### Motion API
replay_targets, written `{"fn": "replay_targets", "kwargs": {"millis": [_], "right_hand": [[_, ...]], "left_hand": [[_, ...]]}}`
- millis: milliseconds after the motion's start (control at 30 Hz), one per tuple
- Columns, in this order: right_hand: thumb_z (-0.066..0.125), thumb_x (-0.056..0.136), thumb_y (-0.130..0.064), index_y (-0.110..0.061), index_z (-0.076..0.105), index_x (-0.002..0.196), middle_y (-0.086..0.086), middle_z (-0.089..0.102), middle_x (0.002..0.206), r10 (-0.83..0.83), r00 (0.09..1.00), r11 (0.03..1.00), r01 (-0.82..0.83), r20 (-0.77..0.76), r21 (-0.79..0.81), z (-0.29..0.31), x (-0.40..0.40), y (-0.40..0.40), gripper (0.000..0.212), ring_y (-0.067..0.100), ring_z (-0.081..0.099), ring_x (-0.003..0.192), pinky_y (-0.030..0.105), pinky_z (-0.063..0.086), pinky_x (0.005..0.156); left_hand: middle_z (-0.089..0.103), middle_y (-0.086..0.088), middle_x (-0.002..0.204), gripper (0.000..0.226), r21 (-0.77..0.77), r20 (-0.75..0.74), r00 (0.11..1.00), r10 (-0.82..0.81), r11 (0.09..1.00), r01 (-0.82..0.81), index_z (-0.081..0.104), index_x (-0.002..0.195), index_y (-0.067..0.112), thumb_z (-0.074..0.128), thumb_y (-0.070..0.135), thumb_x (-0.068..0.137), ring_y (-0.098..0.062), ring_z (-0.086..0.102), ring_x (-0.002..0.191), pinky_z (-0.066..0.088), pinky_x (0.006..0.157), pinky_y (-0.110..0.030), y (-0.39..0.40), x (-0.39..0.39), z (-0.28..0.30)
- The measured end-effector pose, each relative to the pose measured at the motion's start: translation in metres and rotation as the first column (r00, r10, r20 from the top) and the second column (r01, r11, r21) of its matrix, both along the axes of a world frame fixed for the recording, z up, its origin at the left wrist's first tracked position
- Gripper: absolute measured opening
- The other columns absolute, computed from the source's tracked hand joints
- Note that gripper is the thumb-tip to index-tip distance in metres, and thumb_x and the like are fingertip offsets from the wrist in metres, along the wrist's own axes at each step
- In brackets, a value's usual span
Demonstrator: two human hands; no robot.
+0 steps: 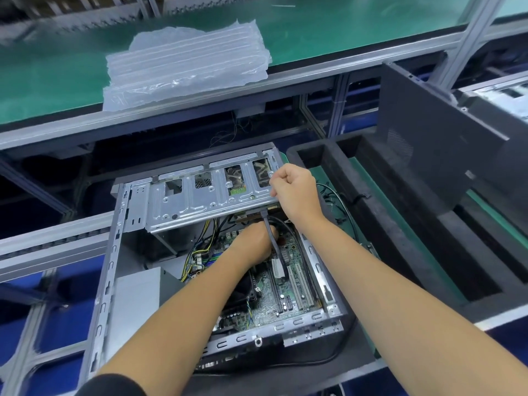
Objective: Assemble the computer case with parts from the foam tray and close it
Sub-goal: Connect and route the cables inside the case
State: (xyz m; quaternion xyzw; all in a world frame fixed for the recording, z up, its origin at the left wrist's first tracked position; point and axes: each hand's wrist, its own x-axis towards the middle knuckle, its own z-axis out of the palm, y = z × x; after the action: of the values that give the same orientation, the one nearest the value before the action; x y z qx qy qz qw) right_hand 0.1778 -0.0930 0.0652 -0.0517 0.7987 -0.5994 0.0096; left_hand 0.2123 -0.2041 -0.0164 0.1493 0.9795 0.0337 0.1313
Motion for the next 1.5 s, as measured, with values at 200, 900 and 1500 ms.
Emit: {"fn": "replay_targets", "kwargs": {"millis": [200,900,1500], "right_hand": [[0.053,0.086,-0.002,-0.006,0.061,0.072,0.021,0.066,0.075,-0.004,1.0,1.0,0.004,-0.01,0.009,-0.003,-0.003,-0.001,0.016,0.017,0.051,0.062,0.042,0.055,0.076],[0.052,0.085,-0.001,-0.001,0.063,0.076,0.02,0.067,0.074,-0.004,1.0,1.0,0.004,-0.022,-0.005,-0.005,-0.003,-0.001,0.014,0.024,0.058,0.069,0.046,0.055,0.079],[0.05,0.085,0.001,-0.016,0.059,0.068,0.021,0.064,0.075,-0.146,0.989,0.989,0.144,-0.031,-0.043,0.006,0.007,0.008,0.025,0.025,0.054,0.064,0.037,0.048,0.063]], "left_hand": [[0.034,0.001,0.061,0.022,-0.051,-0.015,0.997,-0.082,0.995,0.081,0.039,0.071,0.012,0.05,-0.006,0.078,-0.023,0.042,0.062,0.034,0.051,-0.03,-0.004,0.003,0.001],[0.047,-0.008,0.07,0.032,0.102,0.127,0.988,0.084,0.99,-0.097,0.031,0.064,0.018,0.048,0.007,0.089,-0.026,0.044,0.059,0.041,0.053,-0.038,-0.001,0.005,0.008],[0.069,-0.001,0.082,0.017,0.534,-0.065,0.926,0.371,0.797,-0.282,0.068,0.09,0.015,0.056,0.026,0.091,-0.018,0.061,0.074,0.049,0.068,-0.031,-0.027,0.056,0.04]]}}
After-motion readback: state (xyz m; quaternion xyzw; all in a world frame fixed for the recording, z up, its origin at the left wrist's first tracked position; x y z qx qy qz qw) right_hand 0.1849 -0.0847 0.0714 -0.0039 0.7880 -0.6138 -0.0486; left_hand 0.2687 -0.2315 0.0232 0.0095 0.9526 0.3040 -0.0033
